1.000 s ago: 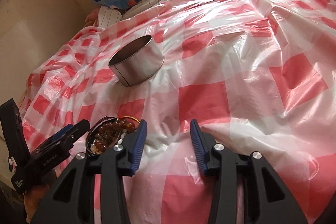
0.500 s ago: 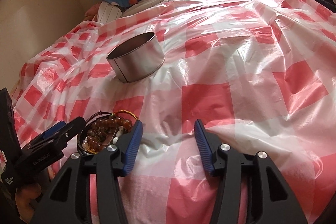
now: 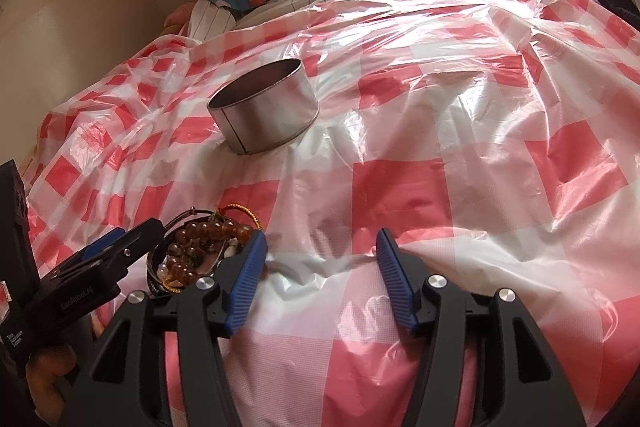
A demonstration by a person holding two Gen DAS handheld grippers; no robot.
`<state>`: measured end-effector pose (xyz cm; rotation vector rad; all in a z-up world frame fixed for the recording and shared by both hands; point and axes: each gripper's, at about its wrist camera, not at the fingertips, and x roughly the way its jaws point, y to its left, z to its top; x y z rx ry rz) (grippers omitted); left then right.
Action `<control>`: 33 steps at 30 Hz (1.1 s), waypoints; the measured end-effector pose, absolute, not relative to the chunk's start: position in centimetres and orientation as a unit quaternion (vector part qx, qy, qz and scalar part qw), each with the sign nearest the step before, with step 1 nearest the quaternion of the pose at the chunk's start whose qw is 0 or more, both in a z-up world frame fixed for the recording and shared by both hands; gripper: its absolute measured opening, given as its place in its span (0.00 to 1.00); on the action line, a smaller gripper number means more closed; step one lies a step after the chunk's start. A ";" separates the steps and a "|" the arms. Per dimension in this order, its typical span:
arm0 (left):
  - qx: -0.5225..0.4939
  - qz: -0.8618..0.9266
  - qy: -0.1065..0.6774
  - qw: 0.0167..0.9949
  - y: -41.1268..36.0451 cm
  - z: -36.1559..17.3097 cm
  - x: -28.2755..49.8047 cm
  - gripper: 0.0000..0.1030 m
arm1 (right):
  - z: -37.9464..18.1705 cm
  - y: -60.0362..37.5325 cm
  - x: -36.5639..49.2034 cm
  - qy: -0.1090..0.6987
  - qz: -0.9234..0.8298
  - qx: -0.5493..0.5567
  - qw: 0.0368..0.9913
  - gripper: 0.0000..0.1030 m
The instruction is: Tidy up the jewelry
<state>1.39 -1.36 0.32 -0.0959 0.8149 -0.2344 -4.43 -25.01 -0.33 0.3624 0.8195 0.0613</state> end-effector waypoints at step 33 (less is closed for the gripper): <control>0.196 -0.238 0.281 0.909 -8.3 2.8 -4.7 0.81 | -0.1 -25.1 -4.5 0.379 0.125 0.255 0.881 0.54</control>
